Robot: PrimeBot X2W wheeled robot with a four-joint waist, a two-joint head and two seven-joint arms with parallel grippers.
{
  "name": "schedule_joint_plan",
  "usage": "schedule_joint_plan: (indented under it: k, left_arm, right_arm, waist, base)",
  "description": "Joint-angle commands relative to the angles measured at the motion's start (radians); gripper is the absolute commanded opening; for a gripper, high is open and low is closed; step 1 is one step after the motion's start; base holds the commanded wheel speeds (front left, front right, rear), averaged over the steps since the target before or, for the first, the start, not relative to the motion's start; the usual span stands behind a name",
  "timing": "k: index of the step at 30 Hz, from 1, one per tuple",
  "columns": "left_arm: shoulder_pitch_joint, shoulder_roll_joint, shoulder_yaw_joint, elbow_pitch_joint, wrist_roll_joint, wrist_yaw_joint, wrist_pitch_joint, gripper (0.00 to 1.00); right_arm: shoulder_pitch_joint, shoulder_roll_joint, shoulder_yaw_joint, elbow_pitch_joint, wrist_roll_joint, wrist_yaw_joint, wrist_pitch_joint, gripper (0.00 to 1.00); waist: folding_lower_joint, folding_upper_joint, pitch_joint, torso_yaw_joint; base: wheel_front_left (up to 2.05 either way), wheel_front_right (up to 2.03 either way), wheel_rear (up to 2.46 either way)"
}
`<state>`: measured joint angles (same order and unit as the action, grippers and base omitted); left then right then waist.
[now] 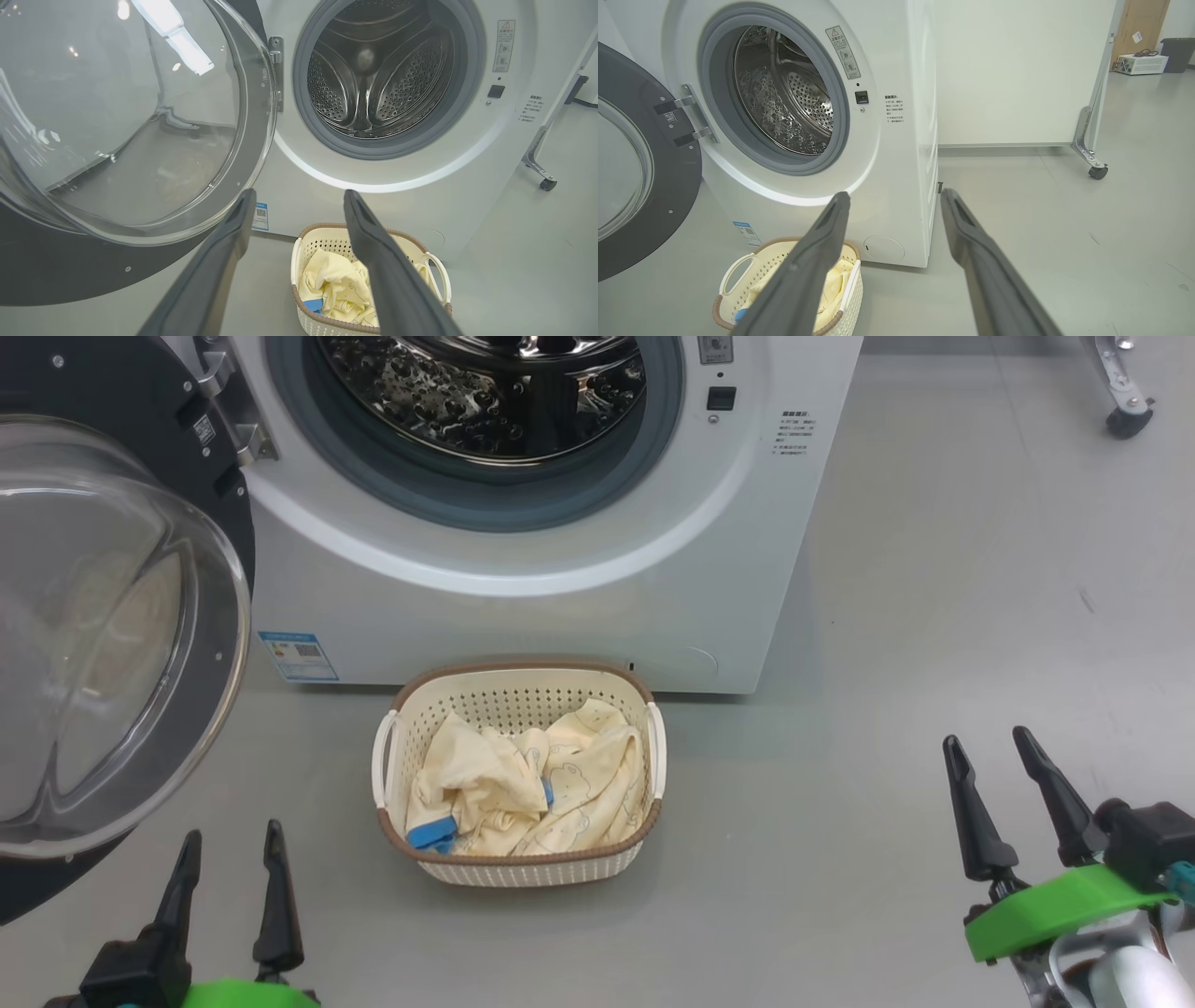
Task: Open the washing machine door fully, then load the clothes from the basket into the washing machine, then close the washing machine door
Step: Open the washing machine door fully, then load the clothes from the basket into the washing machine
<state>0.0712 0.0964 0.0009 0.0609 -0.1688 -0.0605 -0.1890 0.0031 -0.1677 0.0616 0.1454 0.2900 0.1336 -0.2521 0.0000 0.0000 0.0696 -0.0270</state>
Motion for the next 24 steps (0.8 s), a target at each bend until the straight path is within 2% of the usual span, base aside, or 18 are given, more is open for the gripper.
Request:
schedule_joint_plan:
  k: [1,24]
  left_arm:
    - [-0.026,0.019,0.033,-0.036,-0.001,0.007,-0.009,1.0]
    - [-0.055,0.03,0.02,-0.015,-0.019,0.018,-0.022,1.0]
  right_arm:
    - [-0.009,-0.011,0.012,-0.027,-0.005,-0.003,-0.01,1.0]
    - [-0.023,-0.013,0.013,-0.023,-0.001,-0.003,-0.01,1.0]
  waist:
    - [0.0,0.0,0.0,0.001]
    - [0.0,0.0,0.023,0.012]
  base:
    - [0.0,0.0,0.0]
    - [0.04,-0.03,-0.01]
